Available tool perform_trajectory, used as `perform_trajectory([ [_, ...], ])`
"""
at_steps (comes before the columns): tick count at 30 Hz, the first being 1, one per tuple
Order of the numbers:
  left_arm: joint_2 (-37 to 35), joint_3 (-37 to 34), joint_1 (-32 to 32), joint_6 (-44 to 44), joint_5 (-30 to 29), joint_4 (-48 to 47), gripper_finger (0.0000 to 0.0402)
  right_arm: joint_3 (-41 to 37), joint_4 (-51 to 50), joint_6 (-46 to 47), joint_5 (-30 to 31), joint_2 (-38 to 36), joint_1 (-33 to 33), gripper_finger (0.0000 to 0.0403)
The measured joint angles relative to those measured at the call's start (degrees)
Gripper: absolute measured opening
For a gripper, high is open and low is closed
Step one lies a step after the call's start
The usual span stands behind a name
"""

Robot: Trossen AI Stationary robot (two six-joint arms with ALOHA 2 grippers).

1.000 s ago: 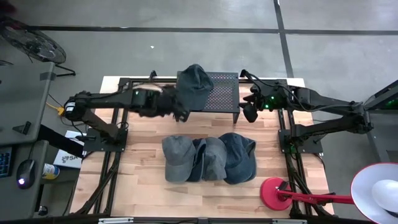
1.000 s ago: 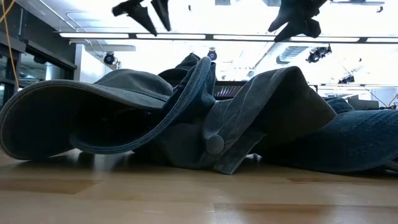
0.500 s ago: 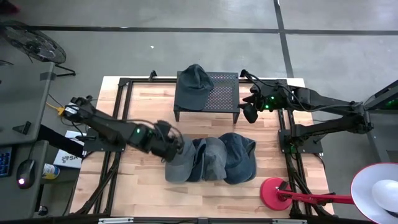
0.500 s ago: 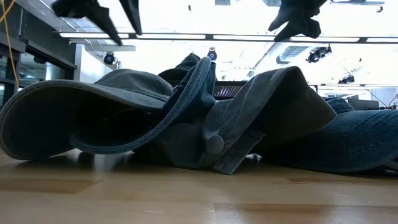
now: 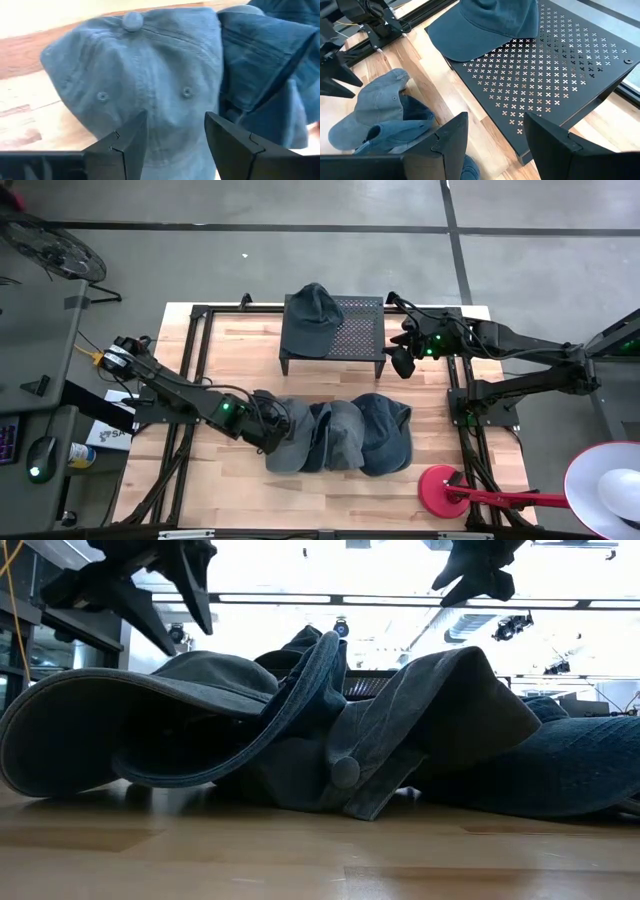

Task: Pick & Place hat
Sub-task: Put the left gray cap on the shelf

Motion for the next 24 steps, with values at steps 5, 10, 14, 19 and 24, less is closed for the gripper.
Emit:
perform_trajectory([
  [5,0.0,-0.08,0.0,0.02,-0.34,-2.23,0.0191,0.0,-0.13,0.0,0.0,0.0,0.0,0.0186],
  [10,0.0,-0.08,0.0,0.58,1.31,-2.71,0.0192,0.0,-0.59,-0.02,0.01,0.0,0.0,0.0186],
  [14,1.2,-0.11,0.0,1.58,2.92,-1.98,0.0218,0.0,-0.87,-0.02,0.0,-0.02,0.0,0.0186],
  [19,2.92,-0.12,0.52,1.52,3.4,-0.5,0.0278,0.0,-0.89,-0.37,0.04,-0.02,0.0,0.0186],
  [24,5.5,-0.11,1.66,0.1,6.43,-0.53,0.0298,0.0,-1.5,-0.35,0.26,-0.02,0.0,0.0186],
])
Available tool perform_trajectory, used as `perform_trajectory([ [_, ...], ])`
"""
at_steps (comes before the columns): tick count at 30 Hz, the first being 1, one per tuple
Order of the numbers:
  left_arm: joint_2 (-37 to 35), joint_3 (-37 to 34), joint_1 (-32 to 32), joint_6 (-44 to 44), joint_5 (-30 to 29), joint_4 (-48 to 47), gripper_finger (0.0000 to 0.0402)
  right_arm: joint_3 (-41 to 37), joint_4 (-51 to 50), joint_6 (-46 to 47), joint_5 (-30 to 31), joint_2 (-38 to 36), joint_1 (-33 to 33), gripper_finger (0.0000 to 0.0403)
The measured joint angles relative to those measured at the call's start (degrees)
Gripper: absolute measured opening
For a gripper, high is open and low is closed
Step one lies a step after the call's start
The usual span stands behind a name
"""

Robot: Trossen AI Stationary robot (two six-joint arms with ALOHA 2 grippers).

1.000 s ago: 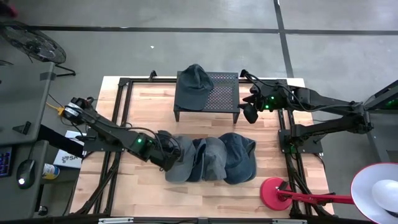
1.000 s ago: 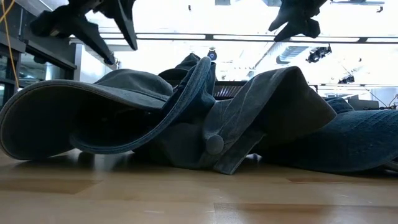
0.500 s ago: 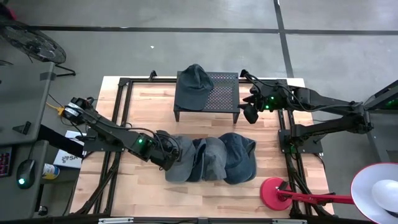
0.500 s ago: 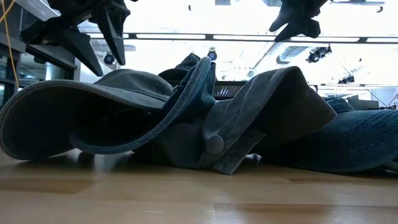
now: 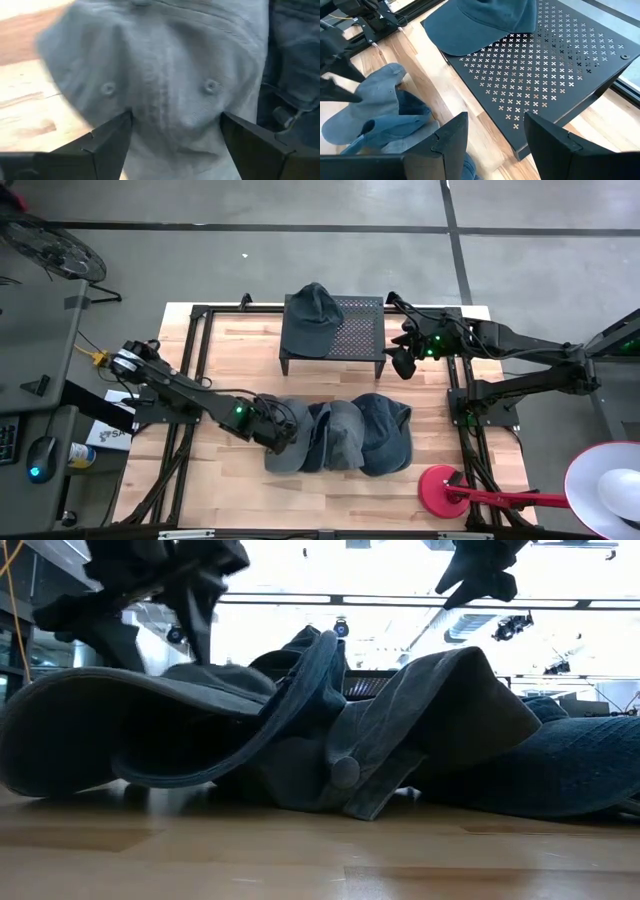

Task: Pick & Place hat
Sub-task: Put the left gray cap on the shelf

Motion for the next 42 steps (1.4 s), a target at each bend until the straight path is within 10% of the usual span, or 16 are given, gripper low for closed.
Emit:
perform_trajectory([
  [7,0.68,0.07,0.66,-2.93,1.18,-0.01,0.0232,0.0,-0.73,0.07,-0.02,0.0,0.02,0.0186],
  [16,0.51,0.1,0.61,-1.84,2.07,-0.88,0.0016,0.0,-0.66,0.09,-0.02,0.0,0.01,0.0186],
  [42,2.53,24.98,2.23,27.02,-29.06,-12.54,0.0001,0.0,17.25,4.07,-13.81,0.02,0.02,0.0186],
])
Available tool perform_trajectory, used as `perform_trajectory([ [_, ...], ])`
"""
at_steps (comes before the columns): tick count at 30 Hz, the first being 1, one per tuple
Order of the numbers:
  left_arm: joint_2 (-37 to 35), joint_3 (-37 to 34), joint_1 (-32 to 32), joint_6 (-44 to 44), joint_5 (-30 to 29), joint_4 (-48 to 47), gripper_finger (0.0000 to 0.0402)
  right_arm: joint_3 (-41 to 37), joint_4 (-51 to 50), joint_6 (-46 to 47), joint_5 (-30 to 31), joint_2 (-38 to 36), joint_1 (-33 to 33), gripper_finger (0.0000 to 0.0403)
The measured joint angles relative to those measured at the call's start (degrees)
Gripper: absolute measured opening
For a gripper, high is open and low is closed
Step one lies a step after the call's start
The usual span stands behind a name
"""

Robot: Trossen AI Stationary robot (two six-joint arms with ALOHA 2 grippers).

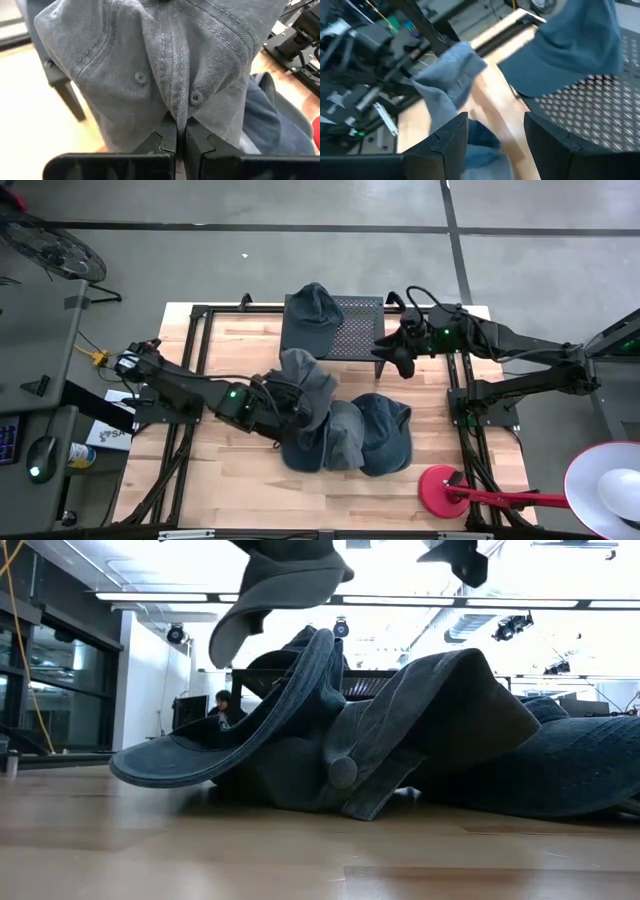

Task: Pick & Place hat
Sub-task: Put the left gray cap on the shelf

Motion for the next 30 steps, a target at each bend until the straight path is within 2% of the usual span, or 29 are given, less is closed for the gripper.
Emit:
perform_trajectory([
  [11,8.67,12.42,8.38,23.29,-0.5,7.41,0.0,0.0,6.17,1.53,-1.9,0.0,0.0,0.0186],
  [17,12.93,19.2,11.02,31.7,-0.78,9.24,0.0,0.0,9.34,2.86,0.83,0.02,0.0,0.0186],
  [23,15.4,22.98,11.98,39.09,-1.58,12.69,0.0,0.0,11.33,3.61,3.04,0.02,-0.18,0.0185],
  [30,15.43,23.05,12.01,40.99,-1.51,14.28,0.0,0.0,11.31,3.55,0.18,0.02,-2.12,0.0185],
])
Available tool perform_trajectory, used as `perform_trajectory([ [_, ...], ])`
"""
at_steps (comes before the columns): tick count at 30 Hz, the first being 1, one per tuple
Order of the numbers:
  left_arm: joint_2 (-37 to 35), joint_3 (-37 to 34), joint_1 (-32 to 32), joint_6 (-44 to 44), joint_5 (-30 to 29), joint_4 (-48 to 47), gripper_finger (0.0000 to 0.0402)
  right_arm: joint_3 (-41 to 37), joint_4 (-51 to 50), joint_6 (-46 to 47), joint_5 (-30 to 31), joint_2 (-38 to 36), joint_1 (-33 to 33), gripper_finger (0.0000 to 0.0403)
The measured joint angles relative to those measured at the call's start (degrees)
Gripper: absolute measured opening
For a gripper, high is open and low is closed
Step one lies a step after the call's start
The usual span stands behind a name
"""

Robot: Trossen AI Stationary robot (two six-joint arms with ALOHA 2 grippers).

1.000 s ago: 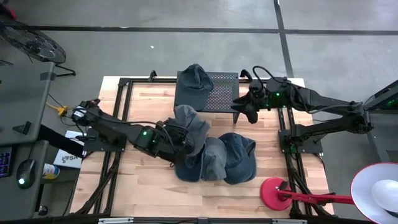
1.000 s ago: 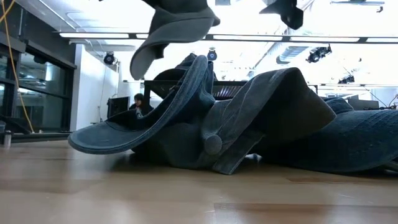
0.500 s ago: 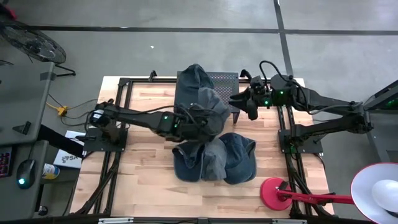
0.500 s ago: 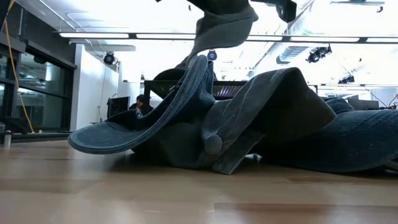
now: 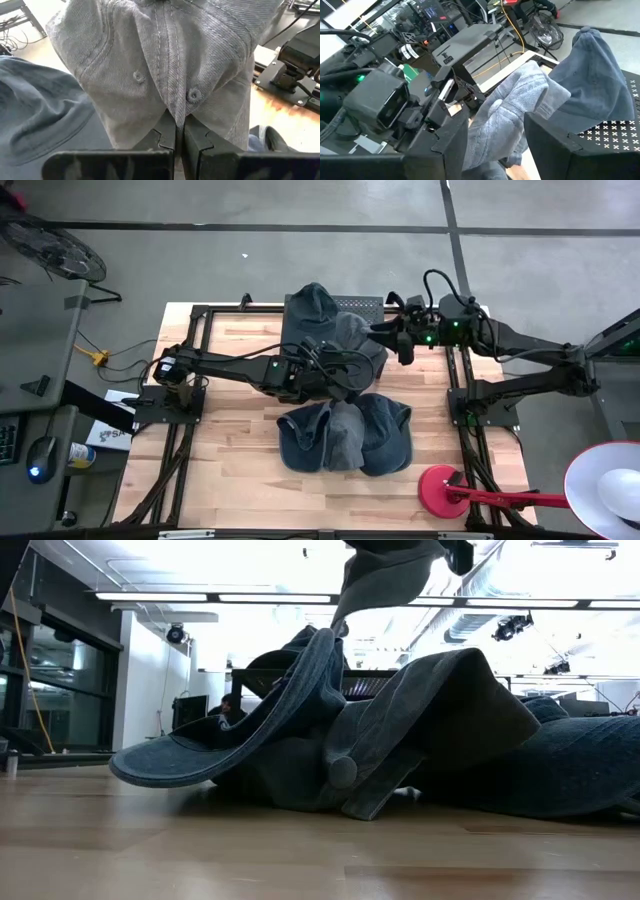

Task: Pick & Place hat
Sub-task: Put the left gray cap on the shelf

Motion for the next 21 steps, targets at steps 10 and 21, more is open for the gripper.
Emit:
perform_trajectory([
  [10,0.0,0.01,0.3,-0.02,0.33,0.72,0.0,0.0,2.54,-1.02,-1.9,1.19,-0.55,0.0185],
  [21,0.0,0.01,0.3,-0.04,0.14,0.78,0.0,0.0,3.63,-1.05,-1.72,2.73,-0.57,0.0182],
])
